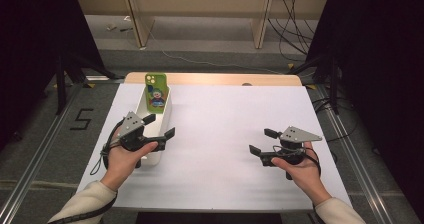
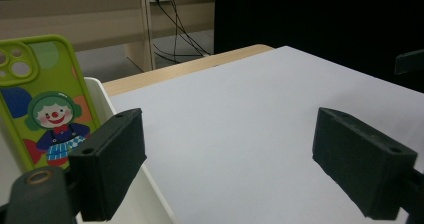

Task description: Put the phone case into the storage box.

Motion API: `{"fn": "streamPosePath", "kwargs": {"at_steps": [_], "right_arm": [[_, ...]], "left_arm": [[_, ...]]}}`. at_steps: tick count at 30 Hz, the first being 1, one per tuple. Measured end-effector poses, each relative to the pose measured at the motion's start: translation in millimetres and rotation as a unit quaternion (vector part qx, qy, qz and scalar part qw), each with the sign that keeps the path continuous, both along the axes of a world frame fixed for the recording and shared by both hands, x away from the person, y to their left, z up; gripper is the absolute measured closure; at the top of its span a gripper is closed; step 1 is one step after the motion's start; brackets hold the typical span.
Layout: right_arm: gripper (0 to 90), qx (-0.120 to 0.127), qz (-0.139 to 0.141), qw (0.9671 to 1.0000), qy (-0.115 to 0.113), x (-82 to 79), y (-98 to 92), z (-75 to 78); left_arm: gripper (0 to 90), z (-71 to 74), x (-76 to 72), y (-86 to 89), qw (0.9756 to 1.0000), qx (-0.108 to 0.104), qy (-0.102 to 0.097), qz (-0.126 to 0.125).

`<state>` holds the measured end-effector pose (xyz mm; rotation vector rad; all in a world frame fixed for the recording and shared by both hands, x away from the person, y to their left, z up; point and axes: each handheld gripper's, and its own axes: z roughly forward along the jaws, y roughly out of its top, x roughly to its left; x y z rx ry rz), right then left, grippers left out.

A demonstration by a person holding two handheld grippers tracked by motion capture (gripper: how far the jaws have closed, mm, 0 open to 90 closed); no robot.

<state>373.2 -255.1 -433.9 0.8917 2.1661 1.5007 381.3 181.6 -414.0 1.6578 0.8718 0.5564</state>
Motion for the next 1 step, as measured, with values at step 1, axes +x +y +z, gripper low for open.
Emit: {"fn": "streamPosePath", "kwargs": {"at_steps": [1], "right_arm": [[16.0,0.001,0.000,1.0000,0.000,0.2,-0.4,-0.1]], "left_arm": [[12.5,0.3,0.2,-0.2,1.0000,0.001,0.000,-0.001]]}}
